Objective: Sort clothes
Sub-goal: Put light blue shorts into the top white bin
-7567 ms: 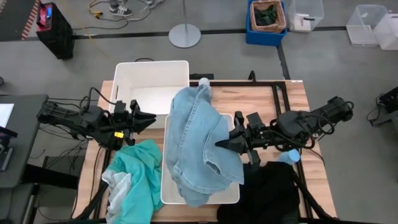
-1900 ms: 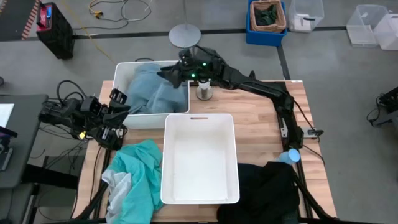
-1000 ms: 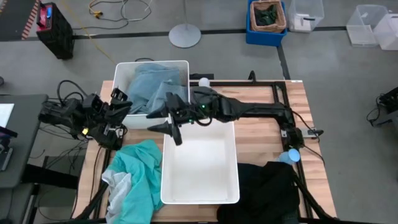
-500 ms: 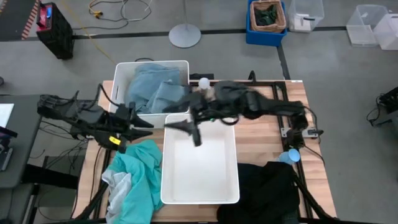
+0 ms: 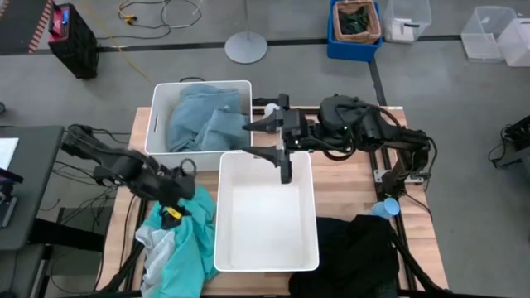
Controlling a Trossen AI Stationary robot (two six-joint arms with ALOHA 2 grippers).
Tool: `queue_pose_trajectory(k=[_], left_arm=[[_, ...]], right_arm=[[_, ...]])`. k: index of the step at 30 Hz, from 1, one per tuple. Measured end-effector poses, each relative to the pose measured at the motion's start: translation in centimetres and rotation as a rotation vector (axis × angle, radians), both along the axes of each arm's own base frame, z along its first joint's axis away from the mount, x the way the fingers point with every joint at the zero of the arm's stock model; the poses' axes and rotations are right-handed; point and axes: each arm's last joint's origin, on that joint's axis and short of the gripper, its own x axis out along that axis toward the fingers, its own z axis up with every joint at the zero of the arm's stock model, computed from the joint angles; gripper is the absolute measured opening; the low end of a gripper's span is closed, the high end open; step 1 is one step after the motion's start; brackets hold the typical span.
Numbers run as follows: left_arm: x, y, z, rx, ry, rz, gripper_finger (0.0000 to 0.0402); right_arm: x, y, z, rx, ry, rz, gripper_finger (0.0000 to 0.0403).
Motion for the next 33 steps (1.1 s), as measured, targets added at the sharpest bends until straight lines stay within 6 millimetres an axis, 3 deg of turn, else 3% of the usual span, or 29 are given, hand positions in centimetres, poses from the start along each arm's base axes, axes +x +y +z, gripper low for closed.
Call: queue_pose_trajectory(k=[6,12,16,22,29,33], left_arm=[[1.6,-2.8,-3.2,-0.044,0.24,-0.075,0.0251],[2.9,-5.4,-8.6,0.012,0.457,-0.112,0.026],[3.7,-6.5,-11.9,0.0,0.502,-0.085,0.0271],[3.1,-6.6,-16.8,-0.107,0.482,-0.017,0.0275],[2.2,-6.2,-20.5,-0.221,0.46,0.025,0.0274],[1.3,-5.7,-21.9,-0.258,0.491,0.071,0.0239]], right_arm=[[0.3,0.0,-0.2,-0.001,0.004,-0.002,0.0234],[0.7,-0.2,-0.6,-0.003,0.019,-0.008,0.0234],[0.8,-0.3,-0.6,-0.003,0.019,-0.012,0.0234],[0.8,-0.7,-0.6,0.005,0.018,-0.021,0.0234],[0.8,-0.7,-0.6,0.006,0.017,-0.021,0.0234],[0.8,-0.6,-0.6,0.015,0.017,-0.021,0.0234]])
